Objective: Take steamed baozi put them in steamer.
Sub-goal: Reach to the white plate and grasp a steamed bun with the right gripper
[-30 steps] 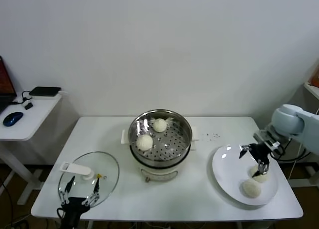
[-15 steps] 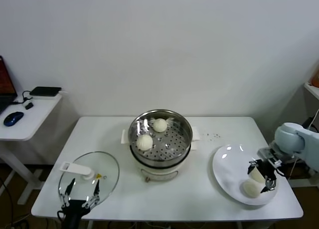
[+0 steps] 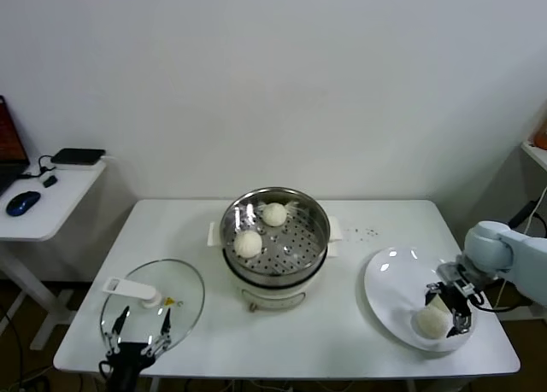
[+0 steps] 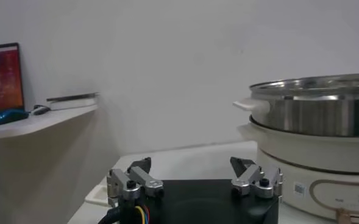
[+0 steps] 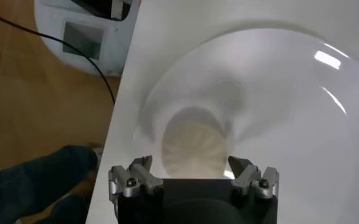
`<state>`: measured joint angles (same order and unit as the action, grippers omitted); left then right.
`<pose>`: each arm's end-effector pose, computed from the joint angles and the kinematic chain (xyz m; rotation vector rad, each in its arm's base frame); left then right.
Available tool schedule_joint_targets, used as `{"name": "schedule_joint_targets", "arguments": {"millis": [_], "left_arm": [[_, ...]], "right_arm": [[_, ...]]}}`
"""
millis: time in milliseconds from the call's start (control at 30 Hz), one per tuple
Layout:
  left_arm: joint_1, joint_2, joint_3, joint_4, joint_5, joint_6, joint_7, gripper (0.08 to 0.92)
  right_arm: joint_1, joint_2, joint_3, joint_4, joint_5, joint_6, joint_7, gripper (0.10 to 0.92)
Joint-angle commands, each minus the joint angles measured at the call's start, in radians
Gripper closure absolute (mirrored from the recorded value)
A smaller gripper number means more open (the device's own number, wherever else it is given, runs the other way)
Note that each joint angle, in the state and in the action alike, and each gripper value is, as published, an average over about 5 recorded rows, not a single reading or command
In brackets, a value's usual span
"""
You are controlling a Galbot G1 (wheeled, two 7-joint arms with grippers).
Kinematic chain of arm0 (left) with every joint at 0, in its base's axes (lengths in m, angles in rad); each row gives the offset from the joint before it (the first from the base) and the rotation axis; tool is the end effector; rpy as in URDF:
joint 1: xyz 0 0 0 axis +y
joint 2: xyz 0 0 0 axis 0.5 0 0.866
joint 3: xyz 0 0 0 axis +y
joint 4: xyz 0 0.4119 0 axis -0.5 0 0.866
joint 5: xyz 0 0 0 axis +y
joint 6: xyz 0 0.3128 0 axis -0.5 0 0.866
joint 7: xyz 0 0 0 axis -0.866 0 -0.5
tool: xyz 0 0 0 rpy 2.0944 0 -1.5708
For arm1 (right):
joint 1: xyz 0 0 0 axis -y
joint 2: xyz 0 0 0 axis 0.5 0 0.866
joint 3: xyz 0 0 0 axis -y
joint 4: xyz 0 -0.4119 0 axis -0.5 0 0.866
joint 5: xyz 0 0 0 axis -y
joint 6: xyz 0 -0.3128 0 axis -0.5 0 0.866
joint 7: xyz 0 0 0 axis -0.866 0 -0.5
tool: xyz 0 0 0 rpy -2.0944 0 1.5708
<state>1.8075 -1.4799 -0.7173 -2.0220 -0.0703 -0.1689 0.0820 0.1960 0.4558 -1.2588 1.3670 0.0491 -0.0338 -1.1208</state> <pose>0.0145 0.0790 -0.3856 0.0392 -3.0047 -0.1801 0.4320 -0.2949 -0.2148 1.4416 -1.0849 1.2653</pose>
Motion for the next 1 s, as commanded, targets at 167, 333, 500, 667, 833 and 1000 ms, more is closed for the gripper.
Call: {"name": "schedule_joint_targets", "arguments": {"millis": [167,333,500,667,833,1000], "left_arm": [[-0.006,-0.002,0.001,0.008,-0.001,0.0,0.0,0.177],[-0.009,-0.002,0.001,0.008,-0.001,0.001,0.0,0.177],[-0.011,-0.003,0.001,0.009,-0.001,0.003,0.0,0.177],[-0.012,-0.003,0.001,0.011,-0.001,0.003,0.0,0.177],[-0.012,-0.002,0.0,0.01,-0.002,0.003,0.0,0.177],[-0.012,0.0,-0.003,0.011,-0.003,0.004,0.0,0.177]], "right_arm": [[-0.028,0.024,0.008,-0.025,-0.013,-0.01,0.01,0.203],[-0.036,0.032,0.011,-0.026,-0.015,-0.016,0.011,0.203],[-0.037,0.038,0.015,-0.028,-0.015,-0.018,0.012,0.228],[-0.037,0.038,0.015,-0.027,-0.015,-0.018,0.011,0.29],[-0.026,0.038,0.015,-0.023,-0.011,-0.015,0.01,0.322],[0.063,0.034,-0.007,0.006,0.01,0.009,-0.001,0.327]]}}
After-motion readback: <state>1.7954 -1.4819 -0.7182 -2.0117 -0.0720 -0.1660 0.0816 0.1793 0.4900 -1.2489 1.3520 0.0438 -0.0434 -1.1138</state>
